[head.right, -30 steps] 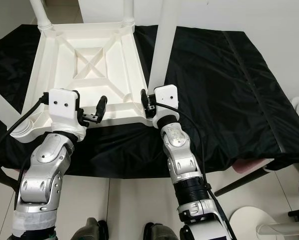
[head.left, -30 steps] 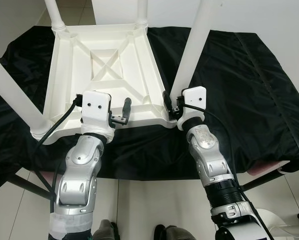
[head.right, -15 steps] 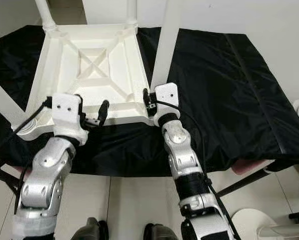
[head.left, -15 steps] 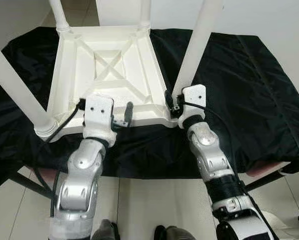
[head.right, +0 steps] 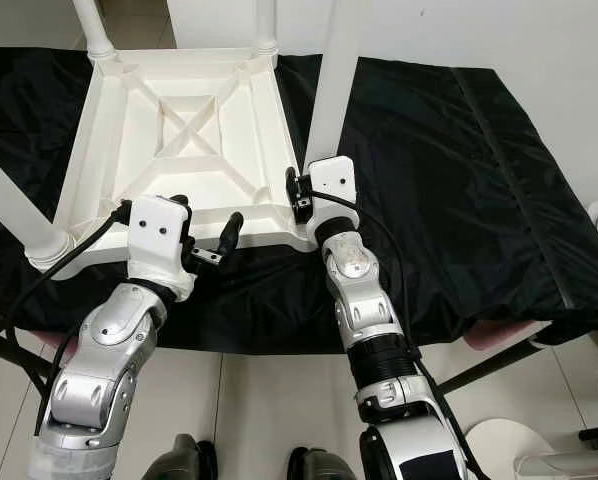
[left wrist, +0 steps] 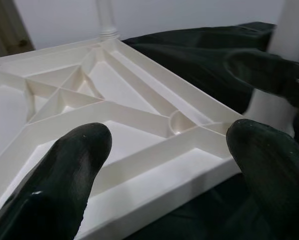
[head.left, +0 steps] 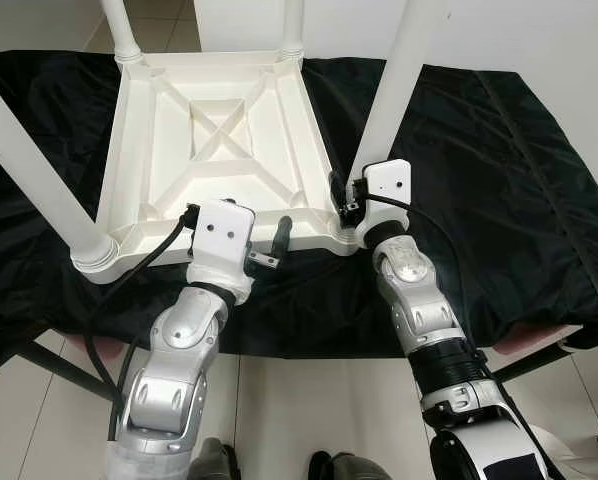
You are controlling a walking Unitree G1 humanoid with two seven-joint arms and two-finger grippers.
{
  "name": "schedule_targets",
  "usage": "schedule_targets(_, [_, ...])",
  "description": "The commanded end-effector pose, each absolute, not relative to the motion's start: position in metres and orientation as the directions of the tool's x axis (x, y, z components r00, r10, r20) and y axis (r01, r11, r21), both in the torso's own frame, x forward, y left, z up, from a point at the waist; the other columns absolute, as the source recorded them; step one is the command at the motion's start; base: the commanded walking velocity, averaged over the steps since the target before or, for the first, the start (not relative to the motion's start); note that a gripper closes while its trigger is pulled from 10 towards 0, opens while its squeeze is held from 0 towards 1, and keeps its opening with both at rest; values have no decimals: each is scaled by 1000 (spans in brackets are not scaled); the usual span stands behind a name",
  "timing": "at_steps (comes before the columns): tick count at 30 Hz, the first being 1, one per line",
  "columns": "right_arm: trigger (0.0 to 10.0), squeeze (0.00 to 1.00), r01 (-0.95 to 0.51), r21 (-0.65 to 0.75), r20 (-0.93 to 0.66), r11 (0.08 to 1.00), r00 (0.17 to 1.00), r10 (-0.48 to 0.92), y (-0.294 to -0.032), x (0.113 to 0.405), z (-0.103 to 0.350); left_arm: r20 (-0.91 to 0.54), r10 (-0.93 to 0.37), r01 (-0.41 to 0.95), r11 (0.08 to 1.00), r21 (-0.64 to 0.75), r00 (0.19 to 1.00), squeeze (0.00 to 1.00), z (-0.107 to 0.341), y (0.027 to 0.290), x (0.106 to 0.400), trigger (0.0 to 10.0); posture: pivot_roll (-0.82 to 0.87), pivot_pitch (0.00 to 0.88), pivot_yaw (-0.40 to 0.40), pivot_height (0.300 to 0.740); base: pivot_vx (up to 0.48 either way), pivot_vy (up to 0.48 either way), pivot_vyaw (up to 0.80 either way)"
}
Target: Building children table
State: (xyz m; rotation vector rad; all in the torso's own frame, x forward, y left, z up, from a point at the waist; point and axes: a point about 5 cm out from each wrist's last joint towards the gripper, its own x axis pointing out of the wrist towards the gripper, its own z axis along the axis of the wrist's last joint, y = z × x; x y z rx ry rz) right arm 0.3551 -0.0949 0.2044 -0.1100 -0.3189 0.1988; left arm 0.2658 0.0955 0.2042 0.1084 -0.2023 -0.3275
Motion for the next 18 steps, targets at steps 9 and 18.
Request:
schedule_targets(9, [10000,0,-147,-122,306,982,935,178,-97,360,206,132,-462,436,881,185,877,0,196,83,255,10000,-52,129,-22,740,0,0,0])
schedule_targets(18, [10000,0,-197,-81,273,977,939,212,-91,362,202,113,-476,441,865,238,872,0,193,81,251,10000,-48,135,-24,740,0,0,0])
